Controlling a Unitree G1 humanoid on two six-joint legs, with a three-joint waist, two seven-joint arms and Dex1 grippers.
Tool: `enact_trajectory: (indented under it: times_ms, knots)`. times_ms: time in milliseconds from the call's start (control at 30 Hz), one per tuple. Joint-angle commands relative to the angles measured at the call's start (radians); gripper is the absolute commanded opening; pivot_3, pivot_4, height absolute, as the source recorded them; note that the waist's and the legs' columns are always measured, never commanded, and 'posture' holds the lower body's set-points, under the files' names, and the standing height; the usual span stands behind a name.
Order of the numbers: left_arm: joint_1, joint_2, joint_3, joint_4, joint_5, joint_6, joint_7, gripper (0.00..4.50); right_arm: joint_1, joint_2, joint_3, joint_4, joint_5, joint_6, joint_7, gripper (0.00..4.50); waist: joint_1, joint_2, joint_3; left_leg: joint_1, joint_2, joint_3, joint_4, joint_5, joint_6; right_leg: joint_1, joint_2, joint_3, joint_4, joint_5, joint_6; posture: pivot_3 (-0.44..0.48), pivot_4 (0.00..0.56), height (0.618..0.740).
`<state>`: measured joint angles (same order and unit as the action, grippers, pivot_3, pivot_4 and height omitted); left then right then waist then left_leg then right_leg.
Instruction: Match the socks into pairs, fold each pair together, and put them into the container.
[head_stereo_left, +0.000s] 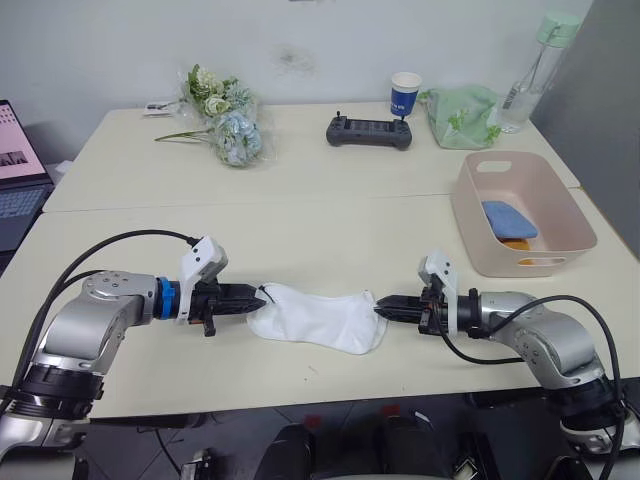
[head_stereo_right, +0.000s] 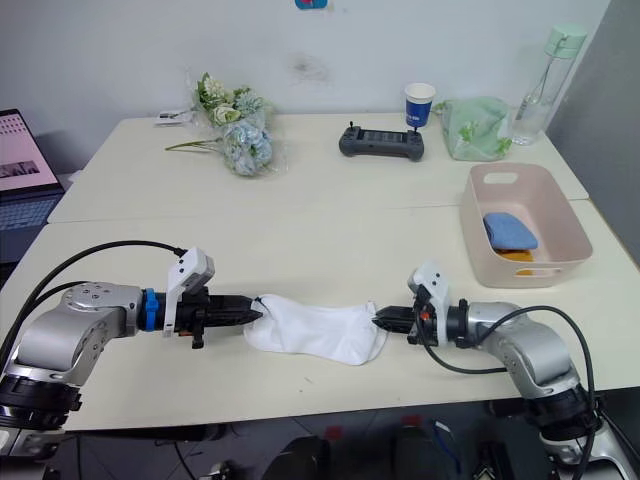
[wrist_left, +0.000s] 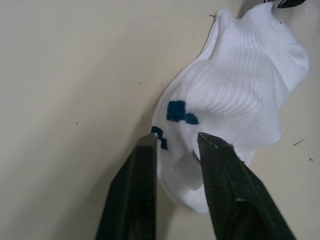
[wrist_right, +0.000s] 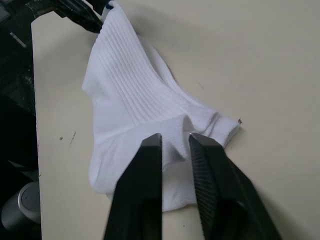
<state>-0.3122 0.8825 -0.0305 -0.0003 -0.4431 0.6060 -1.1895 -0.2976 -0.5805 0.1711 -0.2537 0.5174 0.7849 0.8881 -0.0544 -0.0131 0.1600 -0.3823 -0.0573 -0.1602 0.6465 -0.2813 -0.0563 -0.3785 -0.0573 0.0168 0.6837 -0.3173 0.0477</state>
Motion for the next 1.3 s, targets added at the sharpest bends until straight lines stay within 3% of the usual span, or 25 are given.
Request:
enact_trajectory:
  times_ms: [33,333,567,767,933,1300]
  knots:
    - [-0.008,0.001,0.020,-0.032,-0.012,0.005,-0.003,0.01,-0.001,-0.011,0.006,-0.037,-0.015,-0.039,0.016,0.00,0.000,0.000,0.000,0.000,0.000,0.000,0.000,0.000,0.000,0.000,0.000,0.000,0.000,0.000,0.000,0.000,0.150,0.740]
    - [0.015,0.020,0.043,-0.073,-0.034,0.046,-0.002,0.01,-0.018,-0.013,-0.011,-0.031,-0.018,-0.052,0.025,0.00,0.000,0.000,0.000,0.000,0.000,0.000,0.000,0.000,0.000,0.000,0.000,0.000,0.000,0.000,0.000,0.000,0.150,0.740]
    - [0.035,0.041,0.094,-0.130,-0.152,0.265,0.017,0.01,-0.055,-0.011,-0.061,-0.051,0.065,0.027,0.032,0.00,-0.001,0.000,0.000,0.000,0.000,0.000,0.000,0.000,0.000,0.000,0.000,0.000,0.000,0.000,0.000,0.000,0.150,0.740]
    - [0.021,0.054,0.081,-0.090,-0.145,0.354,0.059,0.01,-0.088,-0.026,-0.059,0.010,0.051,0.030,0.037,0.00,0.000,0.000,0.000,0.000,0.000,0.000,0.000,0.000,0.000,0.000,0.000,0.000,0.000,0.000,0.000,0.000,0.150,0.740]
    - [-0.007,0.009,0.056,-0.052,-0.114,0.324,0.095,0.01,-0.069,-0.037,-0.027,0.035,0.028,0.012,0.050,0.00,0.000,0.000,0.000,0.000,0.000,0.000,0.000,0.000,0.000,0.000,0.000,0.000,0.000,0.000,0.000,0.000,0.150,0.740]
    - [-0.017,0.004,0.000,-0.032,-0.072,0.250,0.062,0.01,-0.039,-0.041,-0.043,-0.001,0.039,0.036,0.042,0.00,0.003,0.000,0.000,0.000,0.000,0.000,0.000,0.000,0.000,0.000,0.000,0.000,0.000,0.000,0.000,0.000,0.150,0.740]
